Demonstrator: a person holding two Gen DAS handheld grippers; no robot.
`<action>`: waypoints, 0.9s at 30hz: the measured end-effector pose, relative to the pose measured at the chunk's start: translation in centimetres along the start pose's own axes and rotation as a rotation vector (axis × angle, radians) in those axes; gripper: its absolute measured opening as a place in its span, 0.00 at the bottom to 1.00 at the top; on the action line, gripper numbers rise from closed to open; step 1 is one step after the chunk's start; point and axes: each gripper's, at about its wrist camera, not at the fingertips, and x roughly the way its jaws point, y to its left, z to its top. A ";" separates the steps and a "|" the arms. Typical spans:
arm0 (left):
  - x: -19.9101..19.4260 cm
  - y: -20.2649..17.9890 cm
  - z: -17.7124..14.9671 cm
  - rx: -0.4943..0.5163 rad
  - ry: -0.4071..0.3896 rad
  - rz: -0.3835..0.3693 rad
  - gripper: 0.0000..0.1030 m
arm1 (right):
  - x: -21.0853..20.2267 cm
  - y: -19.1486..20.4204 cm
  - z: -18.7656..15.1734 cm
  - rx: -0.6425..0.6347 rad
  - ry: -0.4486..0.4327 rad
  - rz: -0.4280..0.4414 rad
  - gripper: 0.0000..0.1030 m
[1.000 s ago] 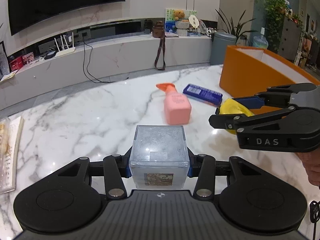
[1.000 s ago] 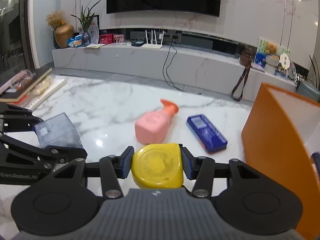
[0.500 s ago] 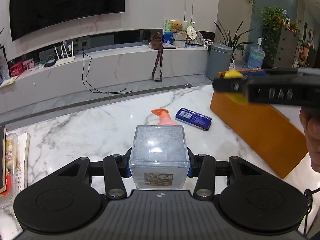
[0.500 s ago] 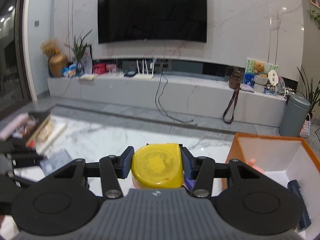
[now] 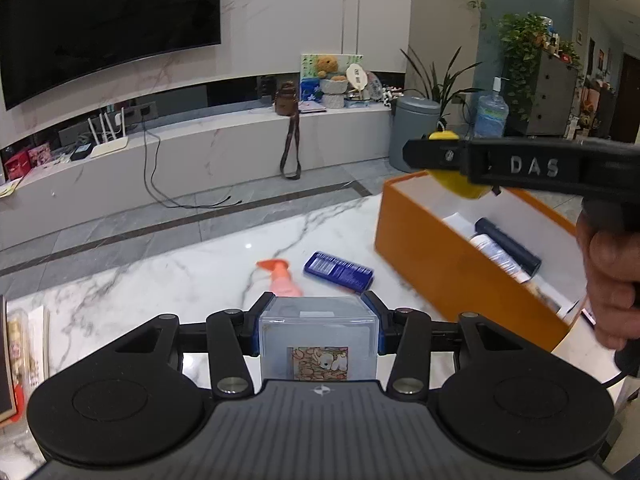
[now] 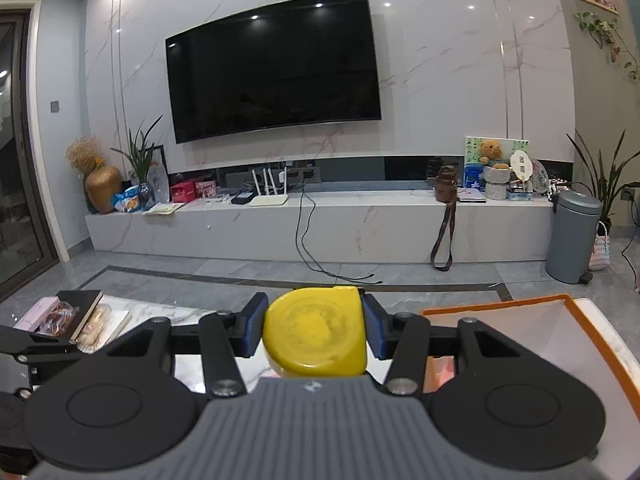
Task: Organize rigid objects
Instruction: 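Lift the clear cube box and yellow tape measure and carry them over the orange box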
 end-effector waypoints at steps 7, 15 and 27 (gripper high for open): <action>0.0 -2.1 2.2 0.046 -0.006 0.006 0.51 | -1.1 -1.4 0.7 0.020 -0.026 -0.009 0.50; 1.4 -5.4 4.2 0.094 -0.023 -0.037 0.51 | -2.3 -4.2 0.4 0.037 -0.025 -0.042 0.50; 4.3 -9.8 6.0 0.180 -0.009 -0.091 0.51 | -3.1 -9.3 0.5 0.117 -0.019 -0.118 0.50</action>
